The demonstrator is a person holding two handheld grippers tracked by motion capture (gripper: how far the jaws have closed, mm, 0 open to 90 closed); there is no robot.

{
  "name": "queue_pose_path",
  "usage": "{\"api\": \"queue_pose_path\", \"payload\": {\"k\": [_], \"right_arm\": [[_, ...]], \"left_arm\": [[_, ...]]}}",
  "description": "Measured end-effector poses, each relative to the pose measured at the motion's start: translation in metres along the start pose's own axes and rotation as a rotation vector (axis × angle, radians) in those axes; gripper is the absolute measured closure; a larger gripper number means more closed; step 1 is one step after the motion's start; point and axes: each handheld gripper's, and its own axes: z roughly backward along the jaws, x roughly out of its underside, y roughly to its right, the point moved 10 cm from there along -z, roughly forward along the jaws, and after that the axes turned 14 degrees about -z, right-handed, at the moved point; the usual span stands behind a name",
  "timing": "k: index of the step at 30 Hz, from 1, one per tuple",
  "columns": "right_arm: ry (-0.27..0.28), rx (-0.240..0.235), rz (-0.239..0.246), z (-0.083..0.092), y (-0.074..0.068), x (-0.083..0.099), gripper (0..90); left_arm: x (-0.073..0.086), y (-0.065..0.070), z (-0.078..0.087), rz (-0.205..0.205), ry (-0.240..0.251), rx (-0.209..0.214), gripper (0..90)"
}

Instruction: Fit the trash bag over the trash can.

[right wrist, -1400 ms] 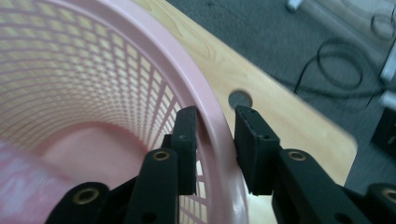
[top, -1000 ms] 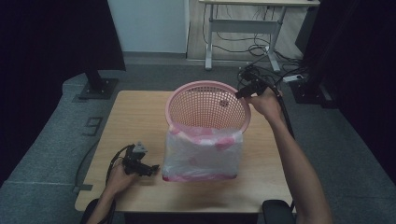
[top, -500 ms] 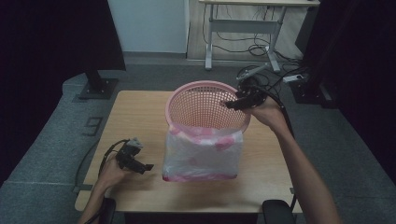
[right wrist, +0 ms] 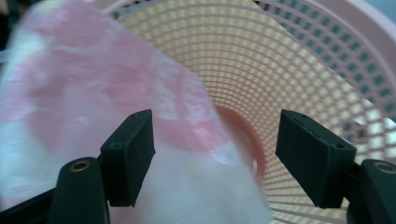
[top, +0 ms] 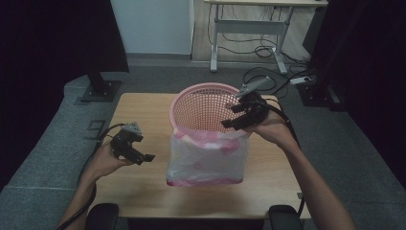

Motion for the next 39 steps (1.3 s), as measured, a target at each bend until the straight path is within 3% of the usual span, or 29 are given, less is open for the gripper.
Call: {"api": "queue_pose_path", "payload": {"k": [10, 20, 22, 26, 31, 37, 39], "right_arm": [[-0.013, -0.077, 0.069, 0.005, -0.041, 0.013, 27.6], [-0.035, -0.192, 0.105, 0.0, -0.078, 0.016, 29.6], [-0.044, -0.205, 0.122, -0.003, -0.084, 0.018, 36.6], [-0.091, -0.231, 0.162, -0.004, -0.091, 0.023, 63.6], [-0.099, -0.27, 0.164, 0.002, -0.095, 0.021, 81.6], [-0.081, -0.26, 0.15, 0.004, -0.088, 0.008, 87.6], [-0.085, -0.288, 0.136, 0.003, -0.09, 0.005, 79.6]], "left_arm": [[-0.059, 0.016, 0.041, -0.096, 0.073, 0.021, 3.5], [-0.107, 0.032, 0.049, -0.198, 0.103, 0.05, 6.0], [-0.114, 0.034, 0.047, -0.213, 0.104, 0.051, 7.1], [-0.126, 0.037, 0.045, -0.236, 0.11, 0.053, 9.2], [-0.136, 0.04, 0.044, -0.259, 0.114, 0.054, 9.3], [-0.146, 0.04, 0.045, -0.277, 0.12, 0.043, 9.3], [-0.148, 0.041, 0.045, -0.285, 0.12, 0.043, 9.3]]}}
